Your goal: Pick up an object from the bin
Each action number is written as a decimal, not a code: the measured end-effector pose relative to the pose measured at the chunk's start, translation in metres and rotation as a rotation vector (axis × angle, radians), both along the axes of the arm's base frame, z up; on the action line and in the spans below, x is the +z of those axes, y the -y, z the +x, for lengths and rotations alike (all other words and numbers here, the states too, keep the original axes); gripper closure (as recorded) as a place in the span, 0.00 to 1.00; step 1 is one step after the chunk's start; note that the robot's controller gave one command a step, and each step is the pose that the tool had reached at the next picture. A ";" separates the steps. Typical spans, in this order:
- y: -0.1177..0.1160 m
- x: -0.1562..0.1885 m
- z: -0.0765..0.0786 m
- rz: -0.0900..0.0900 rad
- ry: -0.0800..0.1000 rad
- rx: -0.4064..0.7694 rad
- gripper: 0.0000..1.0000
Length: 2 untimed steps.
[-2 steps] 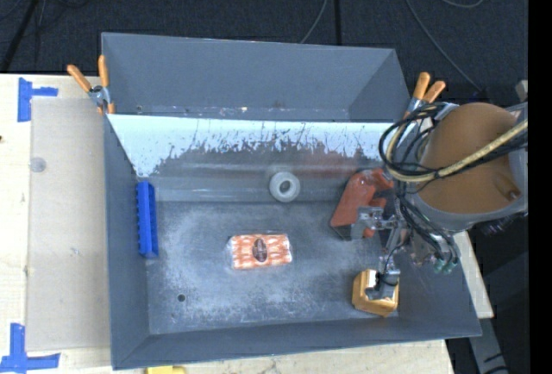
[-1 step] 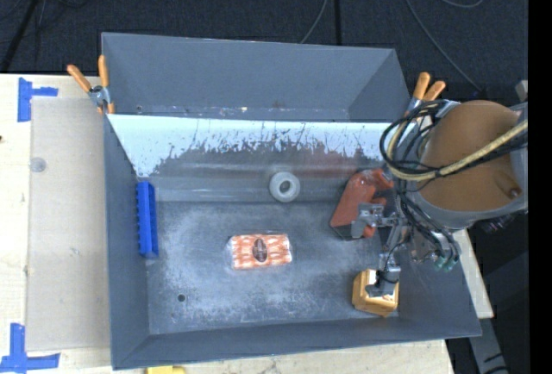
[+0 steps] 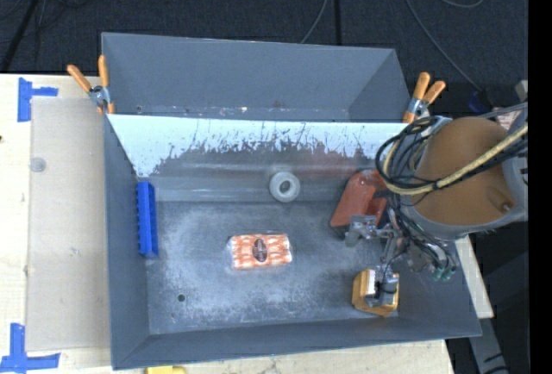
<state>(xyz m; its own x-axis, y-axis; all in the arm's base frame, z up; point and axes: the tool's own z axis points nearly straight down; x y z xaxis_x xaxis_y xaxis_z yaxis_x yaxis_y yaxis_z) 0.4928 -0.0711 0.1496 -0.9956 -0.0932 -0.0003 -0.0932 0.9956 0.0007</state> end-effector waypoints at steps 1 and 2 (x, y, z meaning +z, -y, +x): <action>0.023 -0.052 0.004 0.000 0.000 0.219 0.00; 0.031 -0.080 0.007 0.006 -0.002 0.080 1.00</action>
Offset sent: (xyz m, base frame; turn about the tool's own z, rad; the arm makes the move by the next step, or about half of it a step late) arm 0.0065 -0.0342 -0.0796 -0.0766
